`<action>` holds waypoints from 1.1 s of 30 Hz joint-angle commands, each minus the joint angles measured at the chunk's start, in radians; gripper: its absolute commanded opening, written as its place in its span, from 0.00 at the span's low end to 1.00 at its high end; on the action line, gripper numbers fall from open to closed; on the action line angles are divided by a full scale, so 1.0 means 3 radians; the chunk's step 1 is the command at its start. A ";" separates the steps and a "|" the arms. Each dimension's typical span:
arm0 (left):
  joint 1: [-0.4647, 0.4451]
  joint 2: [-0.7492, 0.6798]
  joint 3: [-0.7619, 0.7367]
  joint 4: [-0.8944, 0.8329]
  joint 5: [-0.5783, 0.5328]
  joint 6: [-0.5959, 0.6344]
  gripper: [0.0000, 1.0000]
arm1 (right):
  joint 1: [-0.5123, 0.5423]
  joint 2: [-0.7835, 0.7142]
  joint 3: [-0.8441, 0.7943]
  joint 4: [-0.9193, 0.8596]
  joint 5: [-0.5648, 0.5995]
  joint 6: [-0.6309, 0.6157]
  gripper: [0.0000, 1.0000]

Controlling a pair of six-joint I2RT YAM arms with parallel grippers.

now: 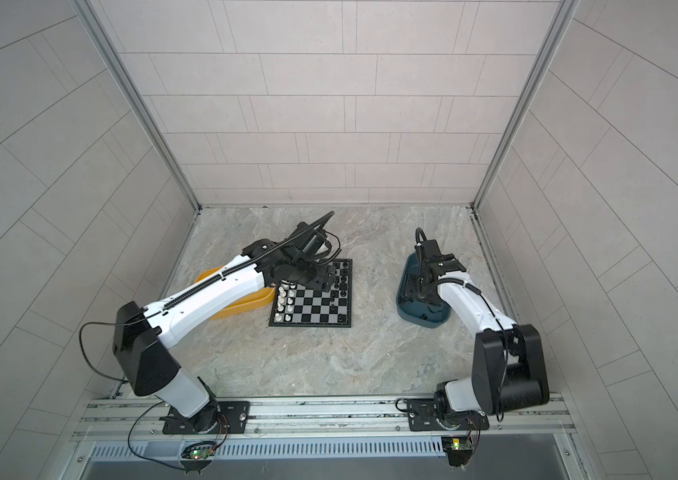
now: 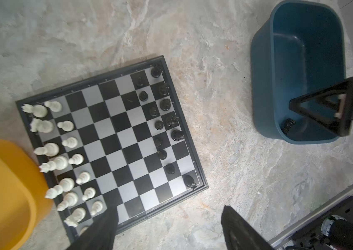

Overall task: Set up the chess pieces on the board
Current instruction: 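Grasp a black piece in the teal tray with the right gripper while the left rises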

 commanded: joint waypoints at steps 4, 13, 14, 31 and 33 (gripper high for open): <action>0.0193 -0.0170 -0.0266 -0.0042 0.0128 0.0105 0.82 | -0.0014 0.0486 0.0210 0.0016 0.0131 -0.0098 0.54; 0.0274 -0.0191 -0.0293 0.0011 0.0239 0.0097 0.82 | -0.0016 0.0888 0.0339 0.0107 0.0123 -0.0145 0.29; 0.0287 -0.0190 -0.0292 0.0008 0.0236 0.0097 0.82 | -0.0016 0.0918 0.0341 0.0124 0.0118 -0.0143 0.27; 0.0376 -0.0152 -0.0271 0.0007 0.0358 0.0097 0.82 | -0.0151 0.0935 0.0445 0.0185 0.0159 -0.0062 0.06; 0.0388 -0.0160 -0.0291 0.0012 0.0358 0.0097 0.82 | -0.0154 0.0791 0.0426 0.0171 0.0188 -0.0049 0.17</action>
